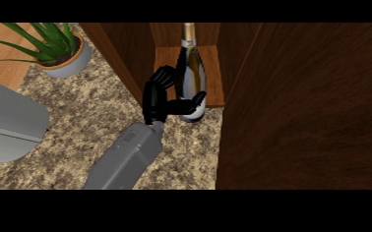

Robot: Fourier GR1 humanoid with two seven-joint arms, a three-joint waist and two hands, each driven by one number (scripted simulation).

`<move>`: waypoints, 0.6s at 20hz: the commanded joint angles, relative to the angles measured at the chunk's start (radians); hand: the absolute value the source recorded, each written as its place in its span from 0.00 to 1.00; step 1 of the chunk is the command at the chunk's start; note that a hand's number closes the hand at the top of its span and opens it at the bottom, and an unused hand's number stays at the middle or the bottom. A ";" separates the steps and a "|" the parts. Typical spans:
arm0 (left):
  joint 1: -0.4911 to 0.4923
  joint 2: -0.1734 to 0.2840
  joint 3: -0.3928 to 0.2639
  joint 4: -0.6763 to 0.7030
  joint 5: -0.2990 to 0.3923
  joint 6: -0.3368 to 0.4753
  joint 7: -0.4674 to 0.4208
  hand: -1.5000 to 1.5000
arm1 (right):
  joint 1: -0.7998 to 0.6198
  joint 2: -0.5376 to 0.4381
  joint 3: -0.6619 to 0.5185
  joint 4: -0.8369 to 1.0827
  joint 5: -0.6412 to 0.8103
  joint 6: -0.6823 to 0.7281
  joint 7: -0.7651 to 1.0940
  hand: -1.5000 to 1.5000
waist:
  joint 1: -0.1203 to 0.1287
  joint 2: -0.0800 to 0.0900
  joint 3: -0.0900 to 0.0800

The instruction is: Pick up the wine, place it into the cabinet and close the cabinet

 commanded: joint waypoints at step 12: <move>-0.278 0.000 0.081 0.298 0.139 -0.037 0.018 1.00 | 0.050 0.001 -0.055 -0.181 -0.131 0.012 0.086 0.00 | 0.001 0.002 0.001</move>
